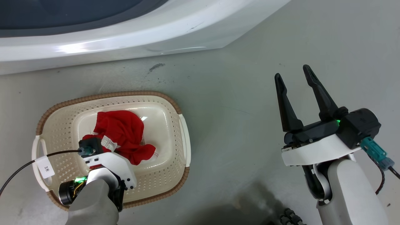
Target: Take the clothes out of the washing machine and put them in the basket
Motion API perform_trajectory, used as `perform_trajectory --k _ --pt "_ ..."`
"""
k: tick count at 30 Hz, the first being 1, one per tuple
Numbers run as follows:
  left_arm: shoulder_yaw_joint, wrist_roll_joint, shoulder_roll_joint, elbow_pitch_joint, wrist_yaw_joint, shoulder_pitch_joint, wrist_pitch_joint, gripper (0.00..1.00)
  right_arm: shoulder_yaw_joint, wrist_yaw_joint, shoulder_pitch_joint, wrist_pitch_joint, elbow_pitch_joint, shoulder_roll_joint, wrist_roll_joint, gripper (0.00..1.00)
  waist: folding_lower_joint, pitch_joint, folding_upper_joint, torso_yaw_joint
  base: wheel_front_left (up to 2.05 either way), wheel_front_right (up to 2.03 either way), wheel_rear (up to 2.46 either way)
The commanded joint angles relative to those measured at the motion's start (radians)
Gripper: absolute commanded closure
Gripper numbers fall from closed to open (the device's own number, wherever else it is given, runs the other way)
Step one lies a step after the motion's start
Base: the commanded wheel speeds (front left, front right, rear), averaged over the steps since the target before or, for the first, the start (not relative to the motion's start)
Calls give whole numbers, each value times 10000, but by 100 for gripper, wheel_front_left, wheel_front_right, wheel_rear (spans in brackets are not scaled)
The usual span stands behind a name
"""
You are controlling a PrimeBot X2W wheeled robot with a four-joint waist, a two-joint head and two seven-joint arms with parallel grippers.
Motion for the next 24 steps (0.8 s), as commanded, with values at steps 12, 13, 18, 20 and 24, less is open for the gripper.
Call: perform_trajectory --k 12,13,18,20,24 --pt "-131 -257 -471 53 -320 989 -886 0 -462 -7 556 -141 621 5 -474 0 -2 -2560 0 758 0 0 0" --pt "-148 -256 -521 -26 -354 1144 -939 0 -542 -7 674 -110 623 6 -518 0 -2 -2814 0 851 0 0 0" --pt "-84 -126 -698 -1959 -222 2471 -999 0 -1003 -7 1512 333 320 5 -672 0 -2 -4105 0 1422 0 0 0" --pt "-83 5 -721 -2701 -155 2825 -992 0 -1091 -7 1685 436 169 5 -684 0 -2 -4298 0 1533 0 0 0" --pt "-267 67 -743 -4139 -42 3463 -994 0 -1208 -7 2019 632 -86 5 -720 0 -2 -4648 0 1700 0 0 0"
